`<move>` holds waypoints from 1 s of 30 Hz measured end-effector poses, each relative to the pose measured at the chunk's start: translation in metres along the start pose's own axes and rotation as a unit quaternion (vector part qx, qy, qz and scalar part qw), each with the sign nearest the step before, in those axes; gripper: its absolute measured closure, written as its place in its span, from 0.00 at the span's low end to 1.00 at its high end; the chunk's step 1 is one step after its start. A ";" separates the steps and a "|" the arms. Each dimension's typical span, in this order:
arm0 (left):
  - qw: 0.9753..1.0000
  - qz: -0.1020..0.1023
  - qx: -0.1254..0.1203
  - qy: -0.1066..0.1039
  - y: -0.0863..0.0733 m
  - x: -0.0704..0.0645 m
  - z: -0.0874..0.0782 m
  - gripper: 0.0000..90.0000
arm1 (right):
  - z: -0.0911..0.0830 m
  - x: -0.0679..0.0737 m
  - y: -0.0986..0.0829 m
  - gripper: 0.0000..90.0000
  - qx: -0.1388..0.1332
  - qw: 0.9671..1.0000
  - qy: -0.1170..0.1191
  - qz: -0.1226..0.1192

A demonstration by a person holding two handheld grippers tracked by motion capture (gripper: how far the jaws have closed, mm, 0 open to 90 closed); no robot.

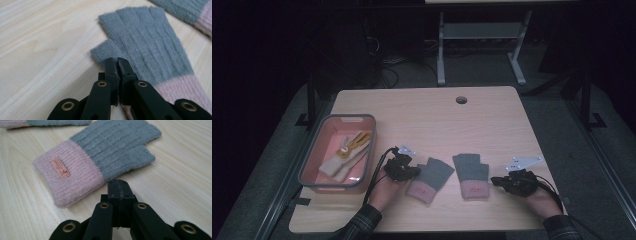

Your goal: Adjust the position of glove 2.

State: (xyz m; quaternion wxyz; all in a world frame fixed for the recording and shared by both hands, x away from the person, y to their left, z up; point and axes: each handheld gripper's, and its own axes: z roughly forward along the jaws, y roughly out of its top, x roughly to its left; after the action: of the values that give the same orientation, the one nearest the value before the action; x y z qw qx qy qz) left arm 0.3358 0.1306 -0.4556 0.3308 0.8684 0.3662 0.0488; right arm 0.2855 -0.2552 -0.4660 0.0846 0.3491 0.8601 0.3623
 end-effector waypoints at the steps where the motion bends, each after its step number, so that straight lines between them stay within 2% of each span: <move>1: 1.000 0.000 0.000 0.000 0.000 0.000 0.000 0.97 | 0.000 0.000 0.000 1.00 0.000 1.000 0.000 0.000; 4: 1.000 -0.009 -0.008 0.004 0.004 0.005 0.001 0.97 | 0.000 0.000 0.000 1.00 -0.002 1.000 0.007 0.000; 8: 0.999 -0.024 -0.036 0.025 0.014 0.012 0.000 0.97 | 0.004 0.002 0.003 1.00 0.001 1.000 0.017 -0.003; 13: 0.998 -0.027 -0.040 0.028 0.017 0.014 -0.001 0.97 | 0.007 0.002 0.004 1.00 0.003 1.000 0.020 -0.006; 18: 0.997 -0.041 -0.058 0.007 0.019 0.014 -0.004 0.97 | 0.010 0.003 0.005 1.00 0.004 0.999 0.032 -0.007; 20: 0.996 -0.052 -0.074 -0.010 0.021 0.012 -0.007 0.97 | 0.012 0.005 0.007 1.00 0.006 0.999 0.037 -0.005; 21: 0.996 -0.052 -0.074 -0.010 0.021 0.012 -0.007 0.97 | 0.012 0.005 0.007 1.00 0.006 0.999 0.037 -0.005; 24: 0.994 -0.049 -0.091 -0.029 0.027 0.012 -0.012 0.97 | 0.017 0.009 0.013 1.00 0.004 0.999 0.046 -0.011; 25: 0.993 -0.056 -0.096 -0.037 0.028 0.012 -0.013 0.97 | 0.019 0.010 0.015 1.00 0.004 0.999 0.049 -0.012; 30: 0.991 -0.059 -0.110 -0.051 0.037 0.012 -0.015 0.97 | 0.029 0.013 0.024 1.00 0.002 0.998 0.059 -0.021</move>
State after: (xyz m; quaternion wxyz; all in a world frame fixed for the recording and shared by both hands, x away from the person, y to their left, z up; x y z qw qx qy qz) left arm 0.3621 0.1279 -0.4236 0.4446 0.8053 0.3915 0.0246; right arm 0.3003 -0.2180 -0.4691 0.0405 0.3089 0.8717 0.3782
